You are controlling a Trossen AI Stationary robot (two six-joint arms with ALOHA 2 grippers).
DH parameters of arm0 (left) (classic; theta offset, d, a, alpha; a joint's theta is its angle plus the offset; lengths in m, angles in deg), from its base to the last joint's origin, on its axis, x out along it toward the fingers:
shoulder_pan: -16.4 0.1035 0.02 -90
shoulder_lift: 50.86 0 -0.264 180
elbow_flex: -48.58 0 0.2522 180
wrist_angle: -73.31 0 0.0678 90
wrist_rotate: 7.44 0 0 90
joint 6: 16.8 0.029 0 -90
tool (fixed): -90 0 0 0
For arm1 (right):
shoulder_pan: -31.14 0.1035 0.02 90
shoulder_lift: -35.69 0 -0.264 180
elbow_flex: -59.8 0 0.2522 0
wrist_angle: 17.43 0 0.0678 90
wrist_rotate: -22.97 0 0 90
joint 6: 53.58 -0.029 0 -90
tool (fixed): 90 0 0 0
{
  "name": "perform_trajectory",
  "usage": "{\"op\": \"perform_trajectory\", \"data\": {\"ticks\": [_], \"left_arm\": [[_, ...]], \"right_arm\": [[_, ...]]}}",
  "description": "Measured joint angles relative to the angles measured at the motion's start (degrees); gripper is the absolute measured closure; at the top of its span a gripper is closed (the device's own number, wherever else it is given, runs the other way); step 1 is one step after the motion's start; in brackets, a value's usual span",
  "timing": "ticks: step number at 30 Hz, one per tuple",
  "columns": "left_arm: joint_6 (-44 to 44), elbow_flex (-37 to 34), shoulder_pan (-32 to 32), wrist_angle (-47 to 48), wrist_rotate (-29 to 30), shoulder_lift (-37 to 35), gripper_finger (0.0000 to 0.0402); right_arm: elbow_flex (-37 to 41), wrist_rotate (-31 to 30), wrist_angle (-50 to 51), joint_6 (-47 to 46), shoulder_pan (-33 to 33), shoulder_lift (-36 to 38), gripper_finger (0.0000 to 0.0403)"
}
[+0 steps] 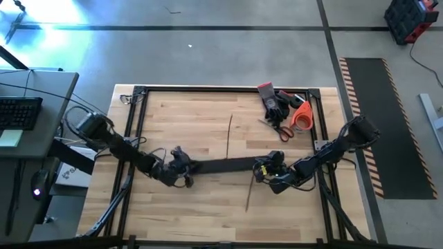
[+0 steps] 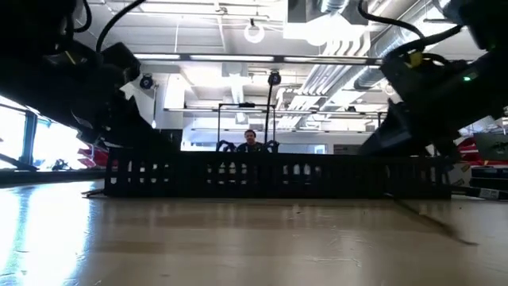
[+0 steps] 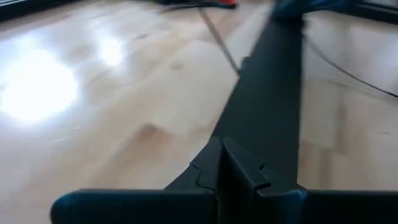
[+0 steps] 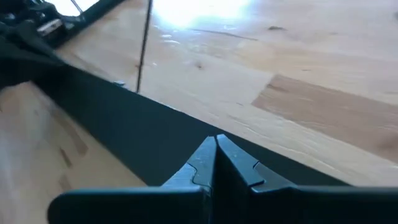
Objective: Ziptie cables
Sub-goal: Move the black cable duct to the top center of the table
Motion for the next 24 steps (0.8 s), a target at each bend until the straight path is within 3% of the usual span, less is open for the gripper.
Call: {"op": "perform_trajectory", "data": {"ticks": [7,15,21,24], "left_arm": [[6.37,-7.42,6.72,5.52,-2.27,-14.00,0.0401],[17.00,-4.34,10.11,14.01,-3.22,-28.51,0.0402],[17.13,-3.44,10.47,14.47,-4.73,-31.39,0.0402],[14.33,-4.25,11.13,14.93,-6.42,-28.97,0.0402]], "right_arm": [[-1.13,-0.45,-7.16,4.23,-5.60,-3.44,0.0402],[-5.96,-5.21,-5.96,16.31,-9.47,-1.28,0.0403],[-6.41,-5.22,-5.20,23.93,-9.45,4.46,0.0403],[-6.41,-1.39,-0.49,24.10,-9.44,6.16,0.0403]]}}
